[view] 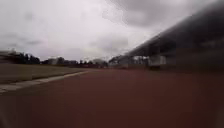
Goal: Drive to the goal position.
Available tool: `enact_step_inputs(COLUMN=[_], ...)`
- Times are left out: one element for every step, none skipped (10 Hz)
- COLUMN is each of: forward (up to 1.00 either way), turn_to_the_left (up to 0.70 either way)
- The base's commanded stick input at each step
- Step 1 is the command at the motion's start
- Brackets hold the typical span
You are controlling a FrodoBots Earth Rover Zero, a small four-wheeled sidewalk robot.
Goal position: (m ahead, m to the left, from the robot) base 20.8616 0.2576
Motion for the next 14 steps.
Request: enact_step_inputs(forward=[1.00, 1.00, 1.00, 1.00, 1.00, 1.00, 1.00, 1.00, 1.00, 1.00, 1.00, 1.00, 1.00, 1.00], turn_to_the_left=[0.00, 0.00, 0.00, 0.00, 0.00, 0.00, 0.00, 0.00, 0.00, 0.00, 0.00, 0.00, 0.00, 0.00])
